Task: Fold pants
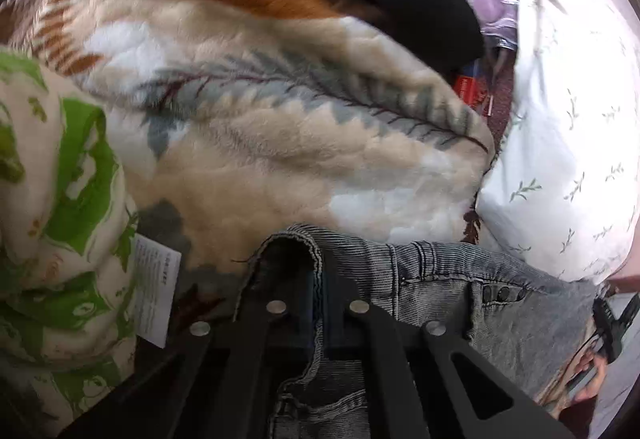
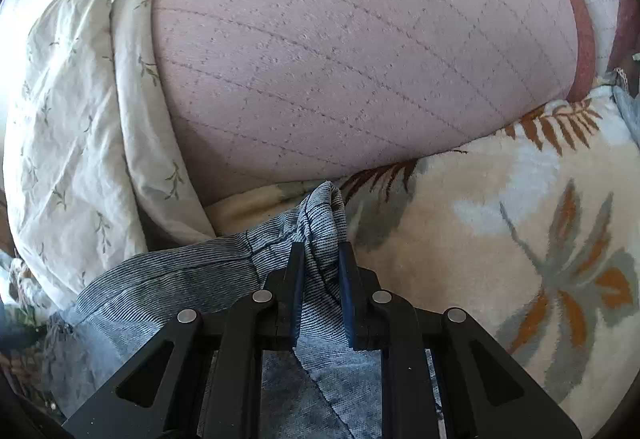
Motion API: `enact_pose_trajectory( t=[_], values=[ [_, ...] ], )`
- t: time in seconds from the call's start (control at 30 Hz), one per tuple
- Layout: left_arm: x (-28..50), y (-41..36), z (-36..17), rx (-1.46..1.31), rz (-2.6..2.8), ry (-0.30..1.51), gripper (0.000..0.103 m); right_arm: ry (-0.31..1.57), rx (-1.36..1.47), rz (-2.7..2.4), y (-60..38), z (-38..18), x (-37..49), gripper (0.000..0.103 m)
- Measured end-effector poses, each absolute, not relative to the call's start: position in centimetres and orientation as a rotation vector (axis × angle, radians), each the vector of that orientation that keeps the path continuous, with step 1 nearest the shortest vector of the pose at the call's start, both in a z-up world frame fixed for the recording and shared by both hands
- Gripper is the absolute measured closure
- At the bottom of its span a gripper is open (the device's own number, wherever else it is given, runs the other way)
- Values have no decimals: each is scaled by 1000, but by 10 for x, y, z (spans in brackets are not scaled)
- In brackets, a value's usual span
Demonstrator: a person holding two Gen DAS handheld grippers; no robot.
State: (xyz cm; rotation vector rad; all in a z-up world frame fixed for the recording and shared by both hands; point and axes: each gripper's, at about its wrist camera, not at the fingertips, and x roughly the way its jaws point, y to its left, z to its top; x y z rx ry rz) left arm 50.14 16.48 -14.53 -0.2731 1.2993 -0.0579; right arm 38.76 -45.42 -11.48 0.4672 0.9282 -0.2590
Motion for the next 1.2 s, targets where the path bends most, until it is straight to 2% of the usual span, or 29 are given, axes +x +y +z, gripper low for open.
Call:
enact_pose_trajectory(
  t=[0.2, 0.4, 0.57, 0.8, 0.97, 1.2],
  values=[
    [482, 163, -114, -293, -96, 1213, 99, 906, 454, -258, -447, -110, 380, 88],
    [449, 170, -55, -325, -196, 1111, 99, 871, 490, -241, -449, -88, 356, 89],
    [423, 172, -7, -332, -259, 1046, 99, 822, 527, -228, -462, -62, 320, 89],
    [357, 169, 17, -334, -335, 974, 99, 768, 526, -201, -458, -27, 242, 89],
    [278, 188, 1, -328, -356, 995, 99, 755, 566, -182, -447, -25, 151, 89],
    [188, 215, -63, -338, -309, 1123, 99, 864, 650, -194, -432, -74, 39, 89]
  ],
)
